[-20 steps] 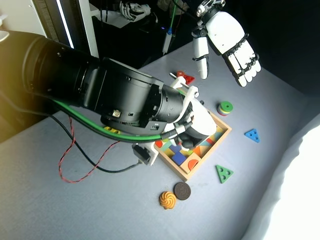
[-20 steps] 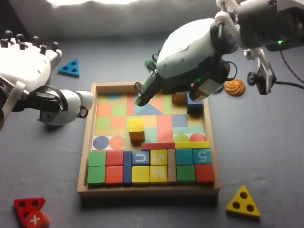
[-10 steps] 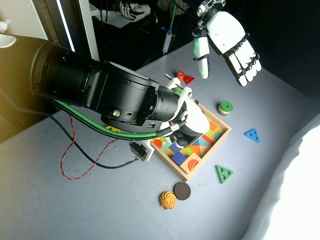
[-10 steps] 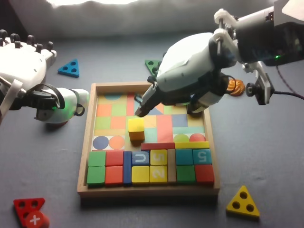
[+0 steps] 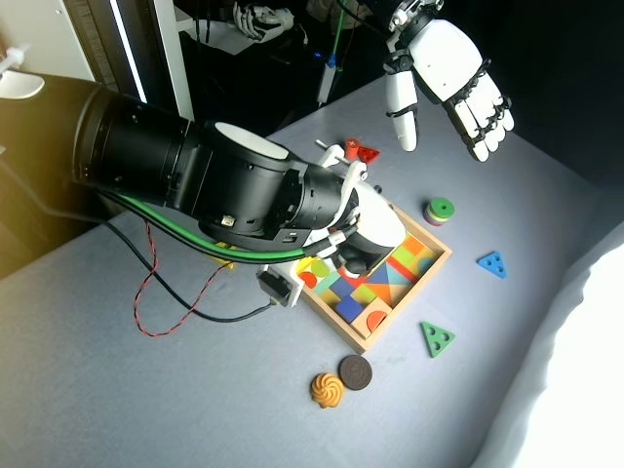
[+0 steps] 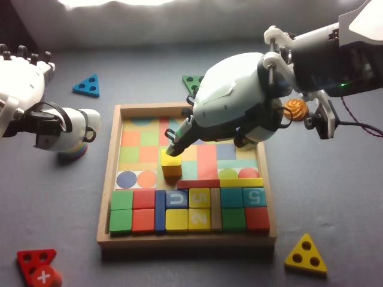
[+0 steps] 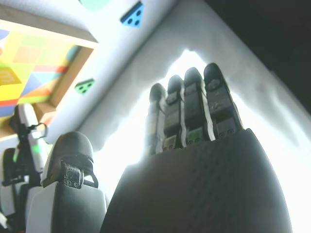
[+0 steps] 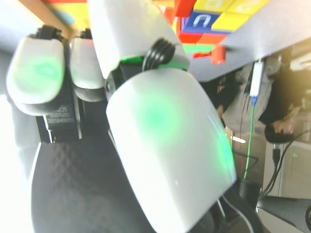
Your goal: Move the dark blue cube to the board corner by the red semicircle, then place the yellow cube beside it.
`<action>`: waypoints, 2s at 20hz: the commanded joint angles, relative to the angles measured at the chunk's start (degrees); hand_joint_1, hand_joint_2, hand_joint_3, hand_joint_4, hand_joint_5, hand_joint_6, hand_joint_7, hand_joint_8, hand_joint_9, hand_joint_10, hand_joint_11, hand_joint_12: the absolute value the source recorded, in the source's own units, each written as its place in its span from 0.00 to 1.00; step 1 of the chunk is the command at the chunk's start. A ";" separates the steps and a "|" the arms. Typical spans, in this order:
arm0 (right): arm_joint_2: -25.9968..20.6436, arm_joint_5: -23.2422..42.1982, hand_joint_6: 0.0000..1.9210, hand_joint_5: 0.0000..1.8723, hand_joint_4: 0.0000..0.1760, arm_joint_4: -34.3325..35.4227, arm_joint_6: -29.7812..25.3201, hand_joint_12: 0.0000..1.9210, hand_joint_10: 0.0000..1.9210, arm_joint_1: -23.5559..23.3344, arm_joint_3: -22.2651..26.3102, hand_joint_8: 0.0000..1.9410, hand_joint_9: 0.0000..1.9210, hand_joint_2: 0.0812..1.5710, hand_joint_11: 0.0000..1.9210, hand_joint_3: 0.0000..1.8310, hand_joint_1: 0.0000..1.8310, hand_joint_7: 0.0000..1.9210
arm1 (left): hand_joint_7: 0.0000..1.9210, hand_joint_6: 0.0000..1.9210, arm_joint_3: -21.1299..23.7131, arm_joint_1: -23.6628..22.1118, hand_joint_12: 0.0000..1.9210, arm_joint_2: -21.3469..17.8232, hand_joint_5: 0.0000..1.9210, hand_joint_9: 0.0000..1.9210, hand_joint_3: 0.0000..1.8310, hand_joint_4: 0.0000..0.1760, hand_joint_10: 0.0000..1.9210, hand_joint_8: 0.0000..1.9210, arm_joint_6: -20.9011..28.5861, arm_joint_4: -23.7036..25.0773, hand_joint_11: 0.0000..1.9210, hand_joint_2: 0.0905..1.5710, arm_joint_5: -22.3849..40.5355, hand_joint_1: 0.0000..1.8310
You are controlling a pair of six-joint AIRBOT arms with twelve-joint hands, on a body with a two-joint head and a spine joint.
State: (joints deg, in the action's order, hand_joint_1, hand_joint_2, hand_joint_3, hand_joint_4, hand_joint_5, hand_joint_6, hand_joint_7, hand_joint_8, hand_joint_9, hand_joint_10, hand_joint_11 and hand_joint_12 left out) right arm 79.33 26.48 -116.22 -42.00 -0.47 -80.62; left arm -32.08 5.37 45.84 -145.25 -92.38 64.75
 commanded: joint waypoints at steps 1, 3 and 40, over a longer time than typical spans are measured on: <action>-0.29 -1.85 0.00 0.23 0.00 2.30 0.61 1.00 1.00 -0.32 0.24 1.00 0.70 0.72 0.75 0.00 0.91 0.58 | 0.06 0.00 0.08 -0.28 0.01 -0.54 0.06 0.04 0.00 0.00 0.00 0.00 0.00 4.88 0.01 0.80 2.62 0.00; 0.05 -2.03 0.00 0.23 0.00 2.31 0.85 1.00 1.00 -0.26 0.23 0.99 0.69 0.72 0.74 0.00 0.91 0.57 | 0.04 0.00 0.07 -0.13 0.01 -0.50 0.05 0.02 0.00 0.00 0.00 0.00 0.00 4.85 0.00 0.79 3.12 0.00; 0.68 -3.06 0.01 0.27 0.00 2.73 4.05 1.00 1.00 2.73 -6.04 0.92 0.68 0.72 0.72 0.00 0.89 0.54 | 0.06 0.00 1.35 -0.54 0.03 -0.48 0.07 0.04 0.00 0.00 0.00 0.00 0.13 3.73 0.00 0.79 4.27 0.00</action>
State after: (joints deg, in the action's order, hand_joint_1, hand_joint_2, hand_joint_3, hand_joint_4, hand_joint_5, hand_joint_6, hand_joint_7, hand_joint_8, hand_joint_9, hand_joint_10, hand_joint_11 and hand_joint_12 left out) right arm 80.77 24.75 -113.97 -38.72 2.13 -86.39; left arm -30.65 5.41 45.91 -145.23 -93.51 66.39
